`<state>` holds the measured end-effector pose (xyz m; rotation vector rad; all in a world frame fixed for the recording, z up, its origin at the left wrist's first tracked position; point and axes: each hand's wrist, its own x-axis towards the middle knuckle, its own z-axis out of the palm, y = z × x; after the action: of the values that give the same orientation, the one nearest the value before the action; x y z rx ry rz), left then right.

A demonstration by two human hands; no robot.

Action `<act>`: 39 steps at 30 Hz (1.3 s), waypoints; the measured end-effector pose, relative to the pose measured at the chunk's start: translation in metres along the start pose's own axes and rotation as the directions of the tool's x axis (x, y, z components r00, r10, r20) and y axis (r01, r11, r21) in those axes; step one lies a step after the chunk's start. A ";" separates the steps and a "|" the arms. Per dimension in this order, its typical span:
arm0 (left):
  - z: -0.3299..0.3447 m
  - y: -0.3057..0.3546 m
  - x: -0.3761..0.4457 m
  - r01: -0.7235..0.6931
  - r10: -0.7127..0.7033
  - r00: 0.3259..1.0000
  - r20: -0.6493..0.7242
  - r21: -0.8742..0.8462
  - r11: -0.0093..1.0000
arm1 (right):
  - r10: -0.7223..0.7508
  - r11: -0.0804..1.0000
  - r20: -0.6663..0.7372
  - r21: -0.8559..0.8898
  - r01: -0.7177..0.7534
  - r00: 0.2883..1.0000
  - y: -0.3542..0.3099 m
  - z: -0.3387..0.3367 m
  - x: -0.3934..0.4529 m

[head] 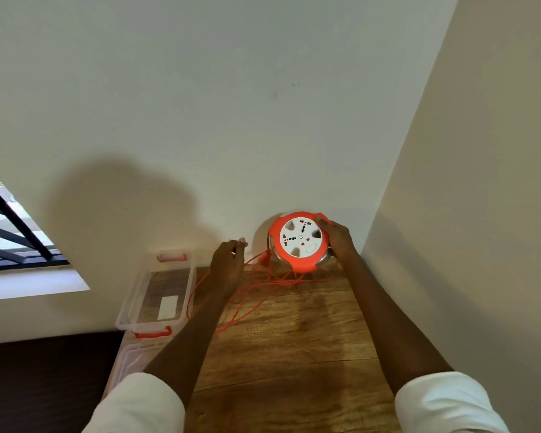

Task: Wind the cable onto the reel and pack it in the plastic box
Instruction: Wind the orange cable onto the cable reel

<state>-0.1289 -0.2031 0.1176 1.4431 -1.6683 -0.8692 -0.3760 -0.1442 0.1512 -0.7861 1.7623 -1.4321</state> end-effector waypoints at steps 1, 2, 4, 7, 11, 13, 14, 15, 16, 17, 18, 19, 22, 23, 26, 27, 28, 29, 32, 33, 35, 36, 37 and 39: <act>-0.004 -0.006 0.002 -0.098 0.087 0.994 0.070 0.174 0.980 | -0.012 1.000 -0.004 -0.021 0.012 1.000 -0.002 -0.003 0.002; -0.007 -0.013 0.006 -0.176 0.128 0.976 0.178 0.288 0.941 | -0.020 0.999 0.000 -0.043 0.020 1.000 -0.004 -0.005 0.003; -0.009 -0.020 0.010 -0.222 0.052 0.911 0.410 0.380 0.898 | -0.033 0.996 0.014 -0.081 0.034 0.999 -0.007 -0.007 0.004; -0.007 -0.020 0.010 -0.267 0.040 0.814 0.580 0.313 0.911 | -0.053 0.991 0.008 -0.121 0.054 0.999 -0.009 -0.009 0.006; -0.002 -0.010 0.011 -0.319 0.105 0.785 0.610 0.254 0.913 | -0.081 0.987 -0.068 -0.146 0.071 0.994 -0.009 -0.012 0.005; 0.000 -0.005 0.010 -0.294 0.107 0.796 0.596 0.227 0.928 | -0.100 0.983 -0.107 -0.167 0.082 0.989 -0.008 -0.015 0.004; 0.002 -0.005 0.010 -0.266 0.103 0.809 0.579 0.204 0.942 | -0.109 0.980 -0.118 -0.176 0.088 0.987 -0.008 -0.017 0.003; 0.004 -0.003 0.010 -0.236 0.096 0.824 0.558 0.185 0.954 | -0.117 0.979 -0.127 -0.180 0.093 0.985 -0.007 -0.018 0.003; 0.004 -0.003 0.010 -0.208 0.081 0.837 0.541 0.177 0.962 | -0.123 0.979 -0.135 -0.180 0.098 0.983 -0.007 -0.020 0.004; 0.005 -0.002 0.011 -0.182 0.063 0.845 0.531 0.176 0.967 | -0.130 0.979 -0.143 -0.177 0.104 0.981 -0.008 -0.021 0.004; 0.004 -0.003 0.012 -0.159 0.046 0.850 0.525 0.173 0.972 | -0.137 0.979 -0.151 -0.172 0.111 0.979 -0.009 -0.023 0.004; 0.004 -0.004 0.014 -0.133 0.028 0.855 0.519 0.166 0.977 | -0.142 0.980 -0.162 -0.163 0.116 0.977 -0.010 -0.025 0.005; -0.001 -0.009 0.017 -0.075 -0.007 0.878 0.479 0.151 0.986 | -0.138 0.986 -0.203 -0.119 0.116 0.969 -0.010 -0.033 0.009; -0.003 -0.012 0.018 -0.071 -0.005 0.889 0.458 0.150 0.986 | -0.132 0.989 -0.214 -0.100 0.113 0.968 -0.011 -0.035 0.009; -0.008 -0.018 0.018 -0.065 0.023 0.911 0.411 0.090 0.994 | -0.116 0.992 -0.229 -0.069 0.103 0.966 -0.013 -0.040 0.010; -0.009 -0.018 0.018 -0.067 0.034 0.912 0.408 0.066 0.996 | -0.114 0.993 -0.224 -0.069 0.100 0.968 -0.014 -0.041 0.010; -0.010 -0.017 0.017 -0.072 0.045 0.910 0.413 0.051 0.996 | -0.112 0.993 -0.212 -0.072 0.099 0.971 -0.015 -0.042 0.010; -0.010 -0.016 0.017 -0.080 0.056 0.903 0.425 0.039 0.996 | -0.112 0.992 -0.195 -0.073 0.099 0.974 -0.017 -0.042 0.011; -0.008 -0.011 0.017 -0.092 0.077 0.886 0.458 0.009 0.996 | -0.125 0.990 -0.134 -0.084 0.115 0.983 -0.022 -0.039 0.013; -0.007 -0.010 0.017 -0.097 0.083 0.879 0.469 0.005 0.995 | -0.133 0.988 -0.118 -0.096 0.122 0.984 -0.023 -0.037 0.014; -0.005 -0.007 0.018 -0.132 0.101 0.854 0.510 0.024 0.991 | -0.150 0.983 -0.093 -0.119 0.139 0.984 -0.026 -0.033 0.015; -0.005 -0.005 0.018 -0.153 0.112 0.839 0.533 0.034 0.988 | -0.162 0.980 -0.079 -0.129 0.151 0.984 -0.027 -0.030 0.015; -0.004 -0.003 0.018 -0.169 0.123 0.826 0.551 0.034 0.985 | -0.177 0.976 -0.065 -0.138 0.167 0.982 -0.028 -0.028 0.016; -0.002 -0.002 0.019 -0.182 0.141 0.809 0.571 0.016 0.983 | -0.209 0.967 -0.040 -0.154 0.201 0.977 -0.031 -0.023 0.018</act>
<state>-0.1278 -0.2220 0.1182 1.1150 -2.2449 -1.2360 -0.4049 -0.1524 0.1815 -1.0426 1.8925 -1.4799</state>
